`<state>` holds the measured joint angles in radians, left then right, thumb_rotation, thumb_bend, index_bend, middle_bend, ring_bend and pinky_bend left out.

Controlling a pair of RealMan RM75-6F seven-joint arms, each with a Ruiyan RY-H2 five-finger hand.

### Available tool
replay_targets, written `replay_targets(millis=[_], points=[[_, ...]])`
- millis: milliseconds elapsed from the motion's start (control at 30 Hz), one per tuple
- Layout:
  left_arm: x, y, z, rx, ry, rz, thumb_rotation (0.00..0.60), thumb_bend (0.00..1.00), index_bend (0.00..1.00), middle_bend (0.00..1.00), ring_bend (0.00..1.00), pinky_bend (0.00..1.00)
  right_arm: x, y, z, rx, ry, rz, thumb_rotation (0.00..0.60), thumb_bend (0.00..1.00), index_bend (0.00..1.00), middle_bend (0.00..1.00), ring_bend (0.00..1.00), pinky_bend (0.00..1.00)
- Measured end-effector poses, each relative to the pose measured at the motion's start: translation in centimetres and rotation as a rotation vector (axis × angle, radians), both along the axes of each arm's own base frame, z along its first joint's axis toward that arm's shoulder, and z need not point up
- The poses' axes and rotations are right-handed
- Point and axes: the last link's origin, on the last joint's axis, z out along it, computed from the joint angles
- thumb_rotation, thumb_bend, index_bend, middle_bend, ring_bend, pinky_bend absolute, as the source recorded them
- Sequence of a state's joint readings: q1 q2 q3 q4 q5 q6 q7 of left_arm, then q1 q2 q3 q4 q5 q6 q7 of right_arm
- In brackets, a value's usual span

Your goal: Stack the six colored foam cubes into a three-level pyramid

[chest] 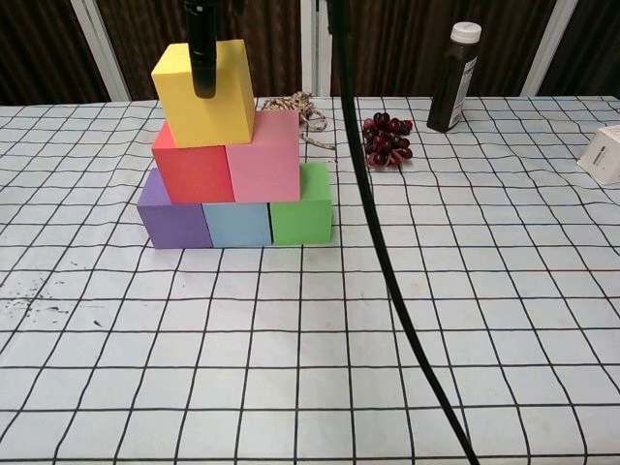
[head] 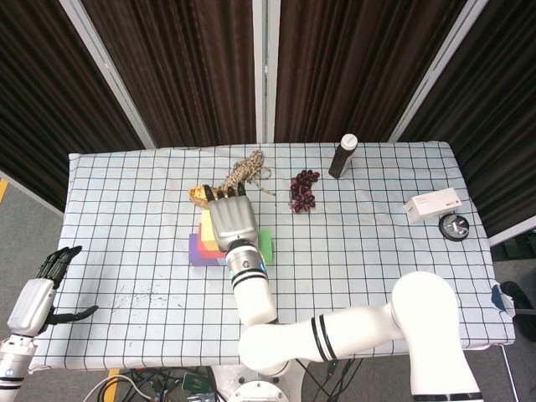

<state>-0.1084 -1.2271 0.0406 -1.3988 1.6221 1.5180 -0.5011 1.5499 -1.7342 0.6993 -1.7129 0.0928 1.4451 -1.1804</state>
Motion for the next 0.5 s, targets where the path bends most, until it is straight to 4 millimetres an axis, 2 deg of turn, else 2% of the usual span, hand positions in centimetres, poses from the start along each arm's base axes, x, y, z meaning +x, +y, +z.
replay_targets(millis=[133,267,500], points=[[0.0,0.0,0.0,-0.004,-0.004,-0.001,0.6,0.0,0.03,0.08,0.0,0.0,0.0,-0.1,0.6,0.026,-0.026,0.013,0.6,0.07,0.0,0.16,0.04,0.0],[0.0,0.0,-0.1,-0.009,-0.008,-0.001,0.6,0.0,0.03,0.08,0.0,0.0,-0.2,-0.1,1.2,0.082,-0.055,0.035,0.6,0.06,0.0,0.05,0.0,0.0],[0.0,0.1,-0.3,-0.022,-0.013,-0.003,0.6,0.0,0.03,0.08,0.0,0.0,-2.1,-1.3,2.9,0.157,-0.148,0.062,0.6,0.05,0.0,0.05,0.0,0.0]])
